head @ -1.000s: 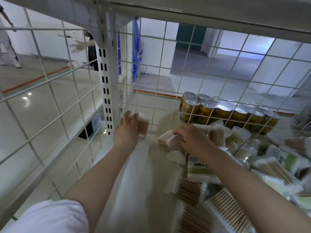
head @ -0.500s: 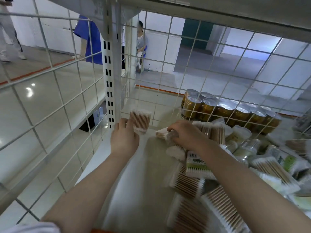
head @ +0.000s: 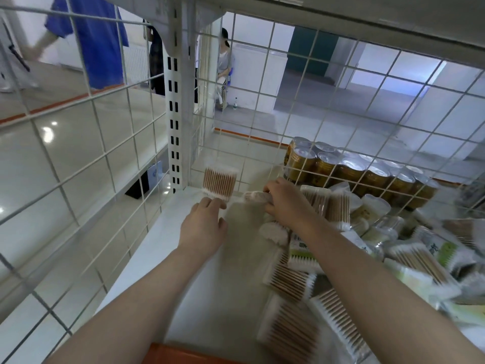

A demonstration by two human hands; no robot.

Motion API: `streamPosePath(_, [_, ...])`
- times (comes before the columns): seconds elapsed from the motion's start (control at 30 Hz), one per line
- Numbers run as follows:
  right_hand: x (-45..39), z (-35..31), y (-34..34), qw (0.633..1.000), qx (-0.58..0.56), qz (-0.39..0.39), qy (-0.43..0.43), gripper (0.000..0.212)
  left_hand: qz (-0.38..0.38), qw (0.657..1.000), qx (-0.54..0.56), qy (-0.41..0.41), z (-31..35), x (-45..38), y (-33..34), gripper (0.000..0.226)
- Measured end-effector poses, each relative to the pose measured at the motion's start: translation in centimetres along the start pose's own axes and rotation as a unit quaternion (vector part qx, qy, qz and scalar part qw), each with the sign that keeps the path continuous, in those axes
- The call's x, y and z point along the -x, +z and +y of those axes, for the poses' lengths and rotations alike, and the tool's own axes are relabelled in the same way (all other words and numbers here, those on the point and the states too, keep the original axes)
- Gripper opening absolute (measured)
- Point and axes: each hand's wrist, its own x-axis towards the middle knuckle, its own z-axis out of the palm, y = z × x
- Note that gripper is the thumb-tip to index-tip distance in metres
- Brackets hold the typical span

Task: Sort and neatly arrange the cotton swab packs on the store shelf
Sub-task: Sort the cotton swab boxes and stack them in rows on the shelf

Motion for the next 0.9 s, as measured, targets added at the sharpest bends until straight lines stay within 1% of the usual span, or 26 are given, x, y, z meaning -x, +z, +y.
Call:
streamPosePath(0.1, [0.3, -0.1, -0.1, 0.999, -0.021, 0.026, 0.011, 0.023, -0.008, 1.000, 0.002, -0.003, 0.0, 0.4, 0.0, 0.035])
streamPosePath(0.27, [1.1, -0.2, -1.2, 0.998, -0.055, 0.040, 0.008, 0.026, -0.018, 1.000, 0.010, -0.005, 0.3, 1.2, -0.3, 0.034])
streamPosePath(0.4, [2.0, -0.7, -2.9, 0.993, -0.108, 0.046, -0.006, 0.027, 0.001, 1.000, 0.027, -0.006, 0.9, 1.8, -1.0, 0.032])
streamPosePath(0.47, [2.5, -0.9, -3.6, 0.990, -0.136, 0.044, -0.008, 0.027, 0.018, 0.999, 0.048, -0.010, 1.3, 2.1, -1.3, 0.035])
streamPosePath(0.53, [3.1, -1.1, -4.1, 0.987, -0.157, 0.039, -0.008, 0.028, 0.019, 0.998, 0.063, -0.018, 1.5, 2.5, -1.6, 0.040])
streamPosePath(0.77, [4.8, -1.7, -5.4, 0.970, -0.241, 0.002, 0.014, 0.031, -0.023, 0.994, 0.107, 0.014, 1.9, 4.1, -2.1, 0.060])
streamPosePath(0.9, [5.2, -1.7, -5.6, 0.963, -0.267, -0.002, 0.027, 0.030, -0.014, 0.989, 0.141, 0.044, 2.0, 4.7, -2.5, 0.056])
